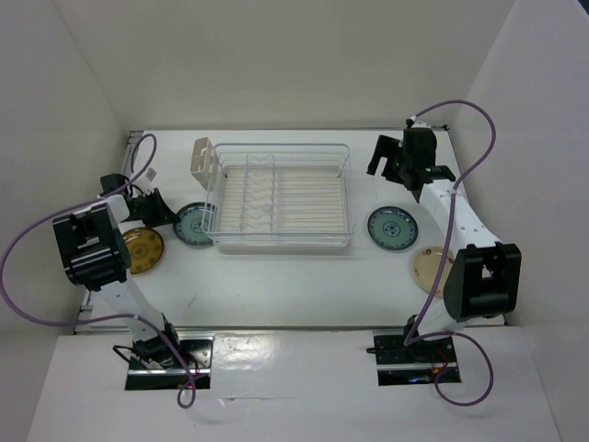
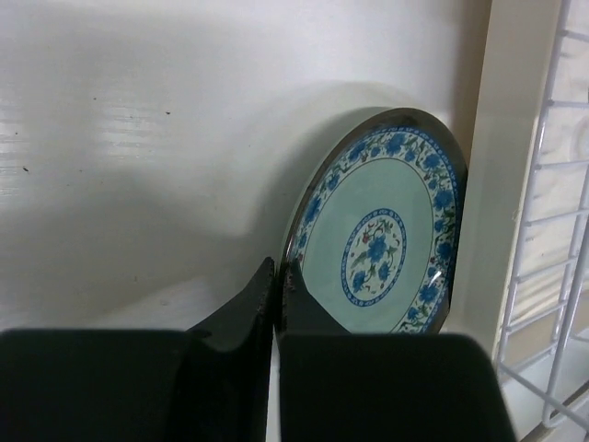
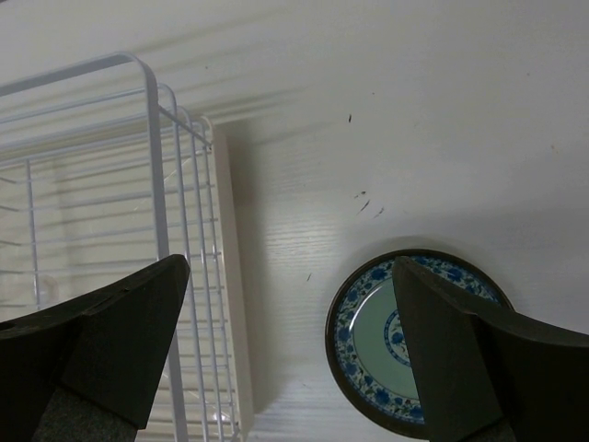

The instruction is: Load the plates into the dish rack

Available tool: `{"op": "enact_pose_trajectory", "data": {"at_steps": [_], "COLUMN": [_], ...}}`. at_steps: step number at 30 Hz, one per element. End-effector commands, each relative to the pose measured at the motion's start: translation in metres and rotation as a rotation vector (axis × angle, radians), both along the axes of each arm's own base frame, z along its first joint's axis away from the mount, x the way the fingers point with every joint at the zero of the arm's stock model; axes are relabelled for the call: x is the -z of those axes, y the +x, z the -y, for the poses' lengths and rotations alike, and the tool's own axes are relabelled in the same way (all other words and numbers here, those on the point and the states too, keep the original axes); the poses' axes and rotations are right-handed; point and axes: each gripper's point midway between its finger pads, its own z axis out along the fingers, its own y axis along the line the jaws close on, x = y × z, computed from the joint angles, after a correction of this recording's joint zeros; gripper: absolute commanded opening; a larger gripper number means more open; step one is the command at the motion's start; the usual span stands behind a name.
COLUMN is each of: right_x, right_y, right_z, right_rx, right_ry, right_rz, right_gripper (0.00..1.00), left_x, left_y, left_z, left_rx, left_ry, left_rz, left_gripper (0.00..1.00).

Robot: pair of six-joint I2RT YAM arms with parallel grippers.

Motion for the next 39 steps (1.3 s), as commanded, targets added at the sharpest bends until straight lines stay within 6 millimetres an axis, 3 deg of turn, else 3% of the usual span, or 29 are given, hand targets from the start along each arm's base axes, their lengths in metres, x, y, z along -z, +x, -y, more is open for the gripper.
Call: {"op": "enact_pose_trajectory", "data": {"at_steps": [1, 2, 4, 5, 9, 12, 16, 19, 22, 24, 27, 29, 31, 34, 35, 36, 38, 39], "right_x": [-0.032, -0.032, -0.036, -0.036, -0.042, -0.046, -0.051, -0.055, -0.059, -0.063, -0.080, -0.089, -0.086, -0.086, -0.091, -0.091, -0.081, -0.081], "right_y": [0.010, 0.010, 0.010, 0.010, 0.012, 0.016, 0.016, 0.015, 0.015, 0.015, 0.016, 0.017, 0.010, 0.002, 0.000, 0.000, -0.006, -0.008], "right_z": [0.005, 0.005, 0.007, 0.007, 0.007, 0.006, 0.011, 0.016, 0.016, 0.018, 0.026, 0.028, 0.027, 0.024, 0.024, 0.024, 0.024, 0.024], "right_rx": [0.013, 0.013, 0.021, 0.021, 0.021, 0.022, 0.034, 0.049, 0.044, 0.046, 0.084, 0.096, 0.087, 0.072, 0.077, 0.077, 0.080, 0.080], "right_ry": [-0.018, -0.018, -0.022, -0.022, -0.021, -0.020, -0.041, -0.062, -0.071, -0.088, -0.108, -0.113, -0.110, -0.099, -0.090, -0.090, -0.085, -0.085], "right_rz": [0.097, 0.097, 0.107, 0.107, 0.125, 0.134, 0.134, 0.145, 0.148, 0.153, 0.170, 0.182, 0.171, 0.181, 0.193, 0.193, 0.166, 0.166], "right_gripper": [1.00, 1.00, 1.00, 1.00, 1.00, 1.00, 1.00, 1.00, 1.00, 1.00, 1.00, 1.00, 1.00, 1.00, 1.00, 1.00, 1.00, 1.00], "left_x": [-0.016, -0.040, -0.067, -0.103, -0.169, -0.199, -0.260, -0.320, -0.356, -0.385, -0.420, -0.422, -0.412, -0.422, -0.413, -0.421, -0.409, -0.392], "left_y": [0.009, 0.014, 0.014, 0.019, 0.003, -0.013, -0.030, -0.026, -0.012, -0.003, 0.005, 0.016, 0.024, 0.035, 0.049, 0.054, 0.070, 0.082], "left_z": [-0.026, -0.034, -0.050, -0.060, -0.089, -0.099, -0.109, -0.071, -0.036, -0.025, 0.013, 0.034, 0.074, 0.108, 0.116, 0.120, 0.129, 0.144], "left_rx": [-0.080, -0.113, -0.180, -0.211, -0.362, -0.427, -0.500, -0.307, -0.183, -0.162, 0.002, 0.125, 0.355, 0.446, 0.476, 0.481, 0.514, 0.559], "left_ry": [0.193, 0.235, 0.281, 0.325, 0.497, 0.567, 0.672, 0.690, 0.673, 0.668, 0.682, 0.716, 0.763, 0.759, 0.734, 0.733, 0.780, 0.784], "left_rz": [0.005, 0.047, 0.058, 0.126, 0.178, 0.189, 0.277, 0.541, 0.708, 0.848, 1.049, 1.098, 1.173, 1.275, 1.268, 1.287, 1.260, 1.246], "left_gripper": [0.00, 0.00, 0.00, 0.00, 0.00, 0.00, 0.00, 0.00, 0.00, 0.00, 0.00, 0.00, 0.00, 0.00, 0.00, 0.00, 0.00, 0.00]}}
